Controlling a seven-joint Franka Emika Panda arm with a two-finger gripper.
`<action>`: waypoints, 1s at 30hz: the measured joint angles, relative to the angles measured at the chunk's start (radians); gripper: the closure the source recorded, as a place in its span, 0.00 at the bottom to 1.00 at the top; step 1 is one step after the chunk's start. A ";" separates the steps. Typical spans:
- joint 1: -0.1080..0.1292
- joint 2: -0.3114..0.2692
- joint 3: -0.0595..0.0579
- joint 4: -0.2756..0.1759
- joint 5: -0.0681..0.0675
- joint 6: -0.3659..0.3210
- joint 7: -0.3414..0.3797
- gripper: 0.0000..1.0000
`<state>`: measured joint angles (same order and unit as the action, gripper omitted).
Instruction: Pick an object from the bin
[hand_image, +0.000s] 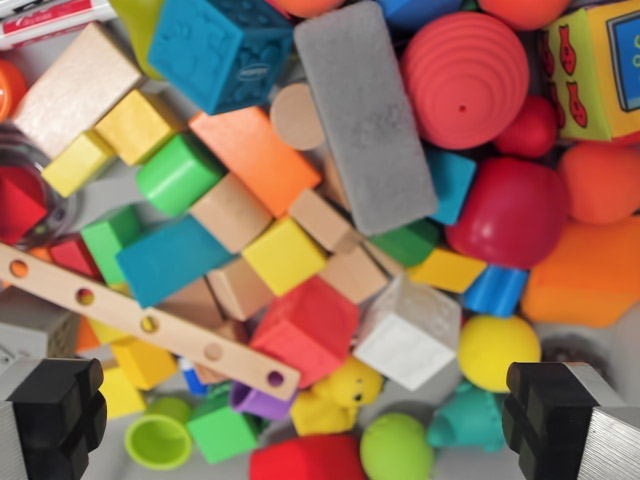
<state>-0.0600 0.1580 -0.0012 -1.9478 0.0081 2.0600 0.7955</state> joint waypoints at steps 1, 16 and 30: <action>0.000 0.000 0.000 0.000 0.000 0.000 0.000 0.00; 0.000 0.000 0.000 0.000 0.000 0.000 0.003 0.00; 0.011 0.012 0.001 -0.002 0.000 0.013 0.060 0.00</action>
<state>-0.0494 0.1703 -0.0006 -1.9501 0.0085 2.0725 0.8559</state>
